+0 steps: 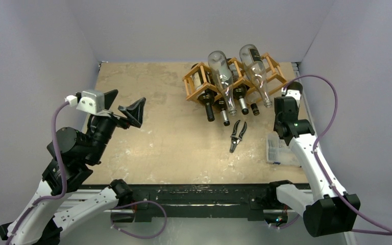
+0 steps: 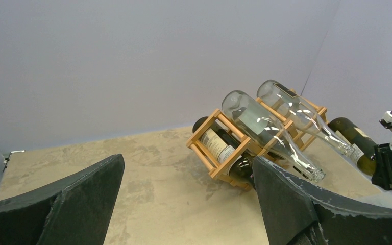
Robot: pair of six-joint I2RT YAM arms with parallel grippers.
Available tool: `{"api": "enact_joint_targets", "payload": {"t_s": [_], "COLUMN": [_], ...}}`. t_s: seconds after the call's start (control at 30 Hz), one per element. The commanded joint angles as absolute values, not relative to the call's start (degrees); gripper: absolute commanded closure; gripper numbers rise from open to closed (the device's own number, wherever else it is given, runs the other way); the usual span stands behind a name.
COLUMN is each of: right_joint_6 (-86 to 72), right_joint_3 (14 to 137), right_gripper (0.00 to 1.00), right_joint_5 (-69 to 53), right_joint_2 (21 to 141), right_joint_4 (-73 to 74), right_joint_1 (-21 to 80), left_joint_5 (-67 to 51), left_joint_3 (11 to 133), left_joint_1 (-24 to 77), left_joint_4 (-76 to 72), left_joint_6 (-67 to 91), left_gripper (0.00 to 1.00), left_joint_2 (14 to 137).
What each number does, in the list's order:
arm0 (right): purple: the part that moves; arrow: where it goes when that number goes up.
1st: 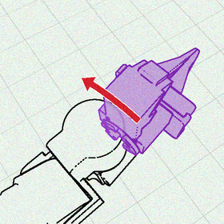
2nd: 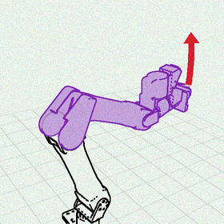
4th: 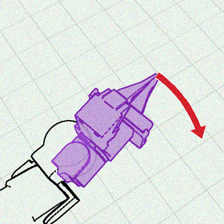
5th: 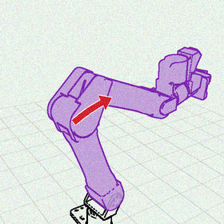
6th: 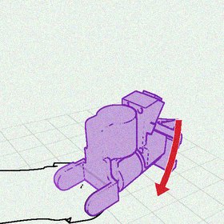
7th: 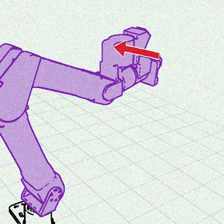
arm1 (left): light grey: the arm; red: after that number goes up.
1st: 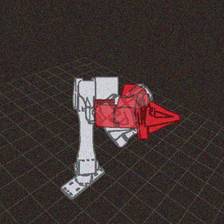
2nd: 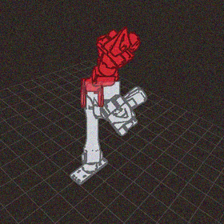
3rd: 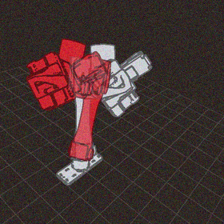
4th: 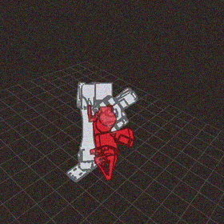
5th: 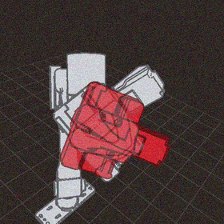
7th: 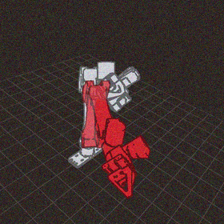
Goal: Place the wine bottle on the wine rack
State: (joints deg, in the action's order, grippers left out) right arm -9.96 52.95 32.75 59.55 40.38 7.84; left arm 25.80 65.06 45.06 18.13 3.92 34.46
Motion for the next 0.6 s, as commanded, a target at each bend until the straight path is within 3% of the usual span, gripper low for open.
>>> {"api": "enact_joint_targets", "payload": {"t_s": [0.0,0.2,0.57], "right_joint_6": [-12.62,-15.67,-13.34], "right_joint_3": [55.64,61.04,61.59], "right_gripper": [1.0,1.0,1.0], "right_joint_5": [28.49,26.23,18.87], "right_joint_2": [56.27,54.43,54.22], "right_joint_4": [37.52,45.28,45.37], "right_joint_1": [8.34,8.29,8.31], "left_joint_5": [25.56,24.96,24.96], "left_joint_3": [66.62,66.79,66.45], "left_joint_1": [45.81,45.92,46.12], "left_joint_4": [17.15,17.31,17.31], "left_joint_6": [4.49,4.86,5.01], "left_gripper": [0.03,0.03,0.03], "left_joint_2": [33.94,33.43,32.61]}}
